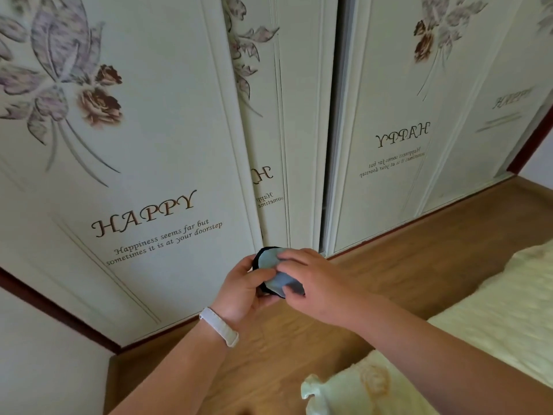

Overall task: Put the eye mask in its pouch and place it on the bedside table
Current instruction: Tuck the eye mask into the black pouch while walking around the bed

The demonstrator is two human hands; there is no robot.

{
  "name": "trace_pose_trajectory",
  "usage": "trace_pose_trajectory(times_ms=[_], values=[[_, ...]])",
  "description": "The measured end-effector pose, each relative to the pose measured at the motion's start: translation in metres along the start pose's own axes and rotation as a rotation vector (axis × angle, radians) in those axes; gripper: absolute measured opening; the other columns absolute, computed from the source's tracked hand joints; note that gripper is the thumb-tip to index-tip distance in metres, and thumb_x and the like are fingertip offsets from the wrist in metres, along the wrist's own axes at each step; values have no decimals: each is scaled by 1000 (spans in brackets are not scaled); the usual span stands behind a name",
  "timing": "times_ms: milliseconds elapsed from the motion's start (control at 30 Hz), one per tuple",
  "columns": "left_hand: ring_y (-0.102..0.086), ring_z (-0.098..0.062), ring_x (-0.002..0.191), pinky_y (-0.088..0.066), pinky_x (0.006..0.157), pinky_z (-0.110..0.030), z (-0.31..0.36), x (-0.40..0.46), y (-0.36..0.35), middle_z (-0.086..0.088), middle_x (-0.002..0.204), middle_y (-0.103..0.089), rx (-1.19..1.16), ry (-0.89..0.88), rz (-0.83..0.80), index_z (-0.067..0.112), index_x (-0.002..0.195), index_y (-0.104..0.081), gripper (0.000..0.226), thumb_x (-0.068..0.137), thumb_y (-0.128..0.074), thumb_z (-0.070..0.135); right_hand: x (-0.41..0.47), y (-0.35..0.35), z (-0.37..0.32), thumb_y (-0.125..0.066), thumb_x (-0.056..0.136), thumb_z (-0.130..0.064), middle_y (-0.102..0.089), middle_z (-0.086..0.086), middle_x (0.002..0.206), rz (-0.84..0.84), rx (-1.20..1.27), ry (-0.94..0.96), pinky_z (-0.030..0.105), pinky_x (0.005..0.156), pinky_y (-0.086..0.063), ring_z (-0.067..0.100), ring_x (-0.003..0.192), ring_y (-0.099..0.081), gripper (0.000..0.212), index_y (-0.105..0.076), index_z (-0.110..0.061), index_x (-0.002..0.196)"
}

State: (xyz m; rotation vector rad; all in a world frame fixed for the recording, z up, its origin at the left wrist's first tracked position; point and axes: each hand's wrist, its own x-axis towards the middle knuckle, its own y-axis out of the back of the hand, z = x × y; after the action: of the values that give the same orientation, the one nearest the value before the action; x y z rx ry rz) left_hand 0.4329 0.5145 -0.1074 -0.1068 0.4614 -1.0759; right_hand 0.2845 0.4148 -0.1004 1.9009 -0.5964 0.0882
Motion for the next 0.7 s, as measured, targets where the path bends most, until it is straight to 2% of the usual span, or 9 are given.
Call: trace_pose_trajectory(times_ms=[133,333,533,700], values=[[-68,-38,95,-55,78,-46,16,50,18,-26,110,-68,-2,23,-23,6,118,-59,53,67,-71,11,41,-9,20,-57,87,-27,-47,-9,131,-20,-49,-17,26,94,-41,11,115,-41,36,-54,-22,122],[-69,-37,94,-57,72,-43,49,142,55,-28,113,-66,-51,65,-94,3,118,-59,49,70,-71,5,127,-31,54,-57,86,-27,-52,-3,132,-19,-100,-101,25,98,-35,13,117,-43,40,-54,-21,125],[-70,-33,86,-58,64,-39,95,233,90,-23,102,-69,-94,78,-191,2,117,-61,35,83,-58,-6,216,-41,76,-60,83,-26,-53,0,132,14,-135,-184,29,100,-37,19,117,-46,45,-53,-21,127],[-68,-32,86,-58,61,-37,120,294,71,-24,105,-67,-72,62,-300,2,120,-60,36,84,-56,-5,250,-28,102,-61,83,-19,-52,6,135,79,-176,-302,34,104,-35,25,121,-44,46,-54,-15,128]])
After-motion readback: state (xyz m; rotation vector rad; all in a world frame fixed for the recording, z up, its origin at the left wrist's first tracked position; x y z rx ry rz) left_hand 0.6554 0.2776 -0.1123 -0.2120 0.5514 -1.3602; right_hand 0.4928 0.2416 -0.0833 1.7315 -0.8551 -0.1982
